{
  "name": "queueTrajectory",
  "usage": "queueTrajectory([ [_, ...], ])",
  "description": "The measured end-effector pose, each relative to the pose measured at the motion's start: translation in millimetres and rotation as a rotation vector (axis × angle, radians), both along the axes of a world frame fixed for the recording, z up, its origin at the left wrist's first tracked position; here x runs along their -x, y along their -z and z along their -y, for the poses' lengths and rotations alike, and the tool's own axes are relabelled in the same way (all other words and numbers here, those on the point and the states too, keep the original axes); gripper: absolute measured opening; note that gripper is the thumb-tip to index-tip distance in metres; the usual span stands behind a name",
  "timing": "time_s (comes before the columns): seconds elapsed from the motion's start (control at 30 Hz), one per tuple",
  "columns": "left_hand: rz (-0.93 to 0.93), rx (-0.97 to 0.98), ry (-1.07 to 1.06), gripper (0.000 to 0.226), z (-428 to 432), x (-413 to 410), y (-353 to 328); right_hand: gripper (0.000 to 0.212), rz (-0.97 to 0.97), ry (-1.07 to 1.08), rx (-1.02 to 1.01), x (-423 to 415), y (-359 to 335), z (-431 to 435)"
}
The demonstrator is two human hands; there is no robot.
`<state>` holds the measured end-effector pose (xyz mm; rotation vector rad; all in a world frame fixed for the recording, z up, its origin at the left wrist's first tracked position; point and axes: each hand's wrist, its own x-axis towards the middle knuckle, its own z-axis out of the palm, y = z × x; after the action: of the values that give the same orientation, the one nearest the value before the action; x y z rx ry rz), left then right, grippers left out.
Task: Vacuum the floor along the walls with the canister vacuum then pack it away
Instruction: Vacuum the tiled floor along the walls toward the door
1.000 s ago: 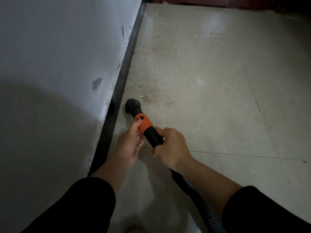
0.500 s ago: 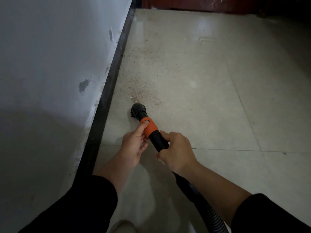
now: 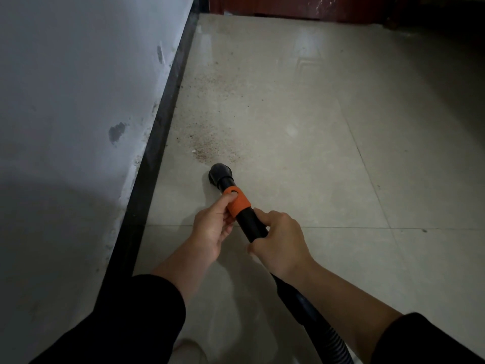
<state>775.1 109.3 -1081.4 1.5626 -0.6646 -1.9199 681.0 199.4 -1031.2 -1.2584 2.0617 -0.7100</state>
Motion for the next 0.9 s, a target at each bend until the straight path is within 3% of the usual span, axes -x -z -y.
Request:
queueTrajectory([
  [0.43, 0.018, 0.024, -0.048, 0.019, -0.8, -5.5, 1.3, 0.04, 0.038, -0.023, -0.029, -3.7, -3.6, -0.2],
  [0.9, -0.012, 0.018, -0.025, 0.021, 19.9, 41.4, 2.2, 0.055, 0.054, 0.051, -0.062, 35.0, -7.9, 17.6],
])
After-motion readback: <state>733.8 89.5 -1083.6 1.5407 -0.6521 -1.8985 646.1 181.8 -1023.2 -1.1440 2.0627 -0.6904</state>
